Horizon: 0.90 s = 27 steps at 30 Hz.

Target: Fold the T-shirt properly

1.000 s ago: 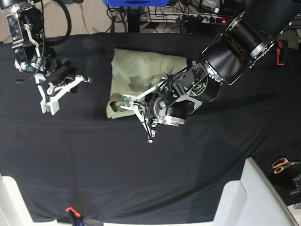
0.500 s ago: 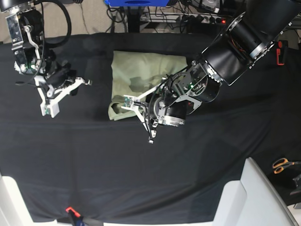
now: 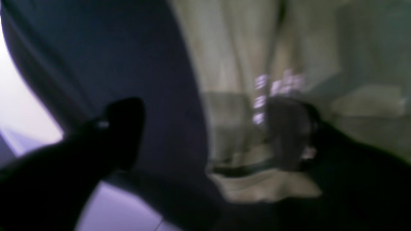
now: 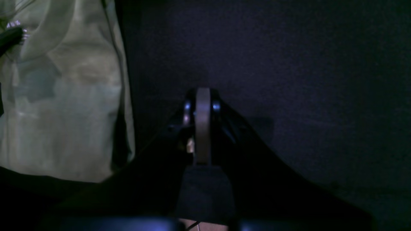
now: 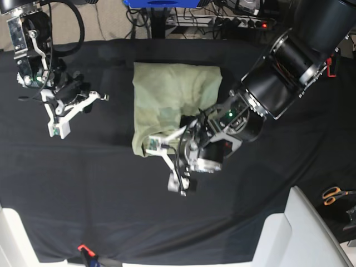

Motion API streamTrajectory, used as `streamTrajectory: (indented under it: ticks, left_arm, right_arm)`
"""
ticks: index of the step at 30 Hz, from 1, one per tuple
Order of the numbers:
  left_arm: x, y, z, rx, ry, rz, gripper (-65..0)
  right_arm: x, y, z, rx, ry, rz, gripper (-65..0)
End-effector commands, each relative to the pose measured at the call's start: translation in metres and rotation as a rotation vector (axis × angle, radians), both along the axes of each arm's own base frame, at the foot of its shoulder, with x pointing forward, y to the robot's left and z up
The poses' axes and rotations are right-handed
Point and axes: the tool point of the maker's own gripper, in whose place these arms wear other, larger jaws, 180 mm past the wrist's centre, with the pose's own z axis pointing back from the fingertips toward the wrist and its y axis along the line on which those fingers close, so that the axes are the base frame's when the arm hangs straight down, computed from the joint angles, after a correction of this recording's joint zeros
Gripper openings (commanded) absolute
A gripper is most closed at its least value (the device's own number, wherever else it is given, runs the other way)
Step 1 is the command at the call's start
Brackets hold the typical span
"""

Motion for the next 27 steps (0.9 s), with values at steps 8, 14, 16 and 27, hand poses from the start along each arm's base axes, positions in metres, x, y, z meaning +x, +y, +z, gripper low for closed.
streamTrajectory:
  ticks: [8,14,16,27]
  left_arm:
    - [0.030,-0.032,0.115,-0.165,-0.275,0.048,-0.5]
    - [-0.048,-0.007,0.094,-0.218,-0.175,0.162,-65.0]
    - [-0.076,0.011,0.073,-0.233,-0.103,0.235,-65.0]
    - [-0.173,0.040,0.021,-0.425,0.135,0.407,-65.0]
  right_arm:
    - [0.010,0.000,0.011,-0.001,-0.049,0.007,-65.0]
    - [-0.002,0.018,0.010,0.011,-0.035,0.064,-65.0]
    - [-0.008,0.030,0.009,0.019,-0.030,0.102,-65.0]
    - [-0.042,0.116,0.003,0.084,0.012,0.369,-65.0]
